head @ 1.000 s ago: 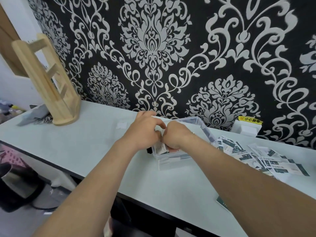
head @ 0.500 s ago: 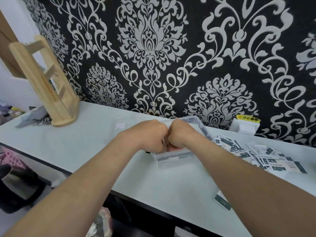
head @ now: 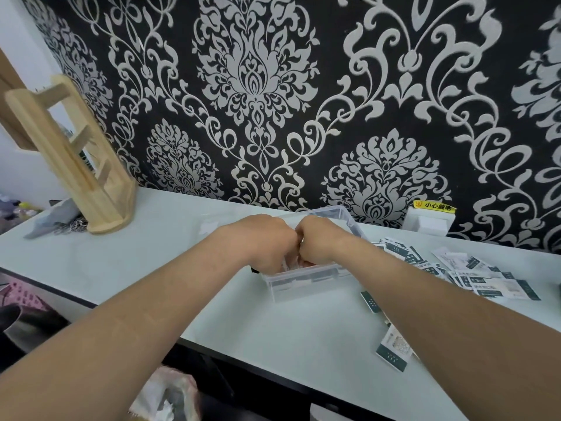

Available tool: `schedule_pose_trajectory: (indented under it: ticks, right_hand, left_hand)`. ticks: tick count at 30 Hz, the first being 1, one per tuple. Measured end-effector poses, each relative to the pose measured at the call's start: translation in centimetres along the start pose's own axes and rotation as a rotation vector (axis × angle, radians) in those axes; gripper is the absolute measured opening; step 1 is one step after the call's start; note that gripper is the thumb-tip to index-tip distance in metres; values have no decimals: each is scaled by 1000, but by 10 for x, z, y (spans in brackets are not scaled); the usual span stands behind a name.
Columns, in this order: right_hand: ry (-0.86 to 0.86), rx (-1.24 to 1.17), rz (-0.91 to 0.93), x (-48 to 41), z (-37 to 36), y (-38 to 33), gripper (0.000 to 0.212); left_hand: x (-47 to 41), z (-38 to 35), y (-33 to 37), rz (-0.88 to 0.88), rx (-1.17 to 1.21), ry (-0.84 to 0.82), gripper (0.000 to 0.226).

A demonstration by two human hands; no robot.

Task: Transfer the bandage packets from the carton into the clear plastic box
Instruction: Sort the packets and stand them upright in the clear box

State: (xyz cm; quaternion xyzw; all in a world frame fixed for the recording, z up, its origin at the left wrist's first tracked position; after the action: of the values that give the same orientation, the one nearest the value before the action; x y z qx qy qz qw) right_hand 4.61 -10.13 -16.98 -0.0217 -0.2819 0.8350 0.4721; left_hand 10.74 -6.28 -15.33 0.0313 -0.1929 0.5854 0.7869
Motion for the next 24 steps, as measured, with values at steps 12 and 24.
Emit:
schedule_pose_trajectory:
  ticks: [12,24]
  right_hand:
    - [-2,-126,26,6,9,8,22]
    - [290,-313,64,58,77,42,19]
  left_hand:
    - [-10,-14,-2,-17,57,-39,40]
    - [6,15,-13,74,268,159,42]
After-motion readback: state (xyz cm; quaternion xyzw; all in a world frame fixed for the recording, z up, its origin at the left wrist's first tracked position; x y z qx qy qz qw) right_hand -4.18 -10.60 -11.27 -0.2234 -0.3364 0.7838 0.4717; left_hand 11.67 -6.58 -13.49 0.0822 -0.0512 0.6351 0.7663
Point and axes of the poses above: each hand's wrist, its own x-axis away from the middle knuckle, its own z-axis out of the back of the hand, y = z × x, the point moved 7 cm from there along -x, towards the middle knuckle, and after that the axes turned 1 degree about z, right-handed, at the moved point
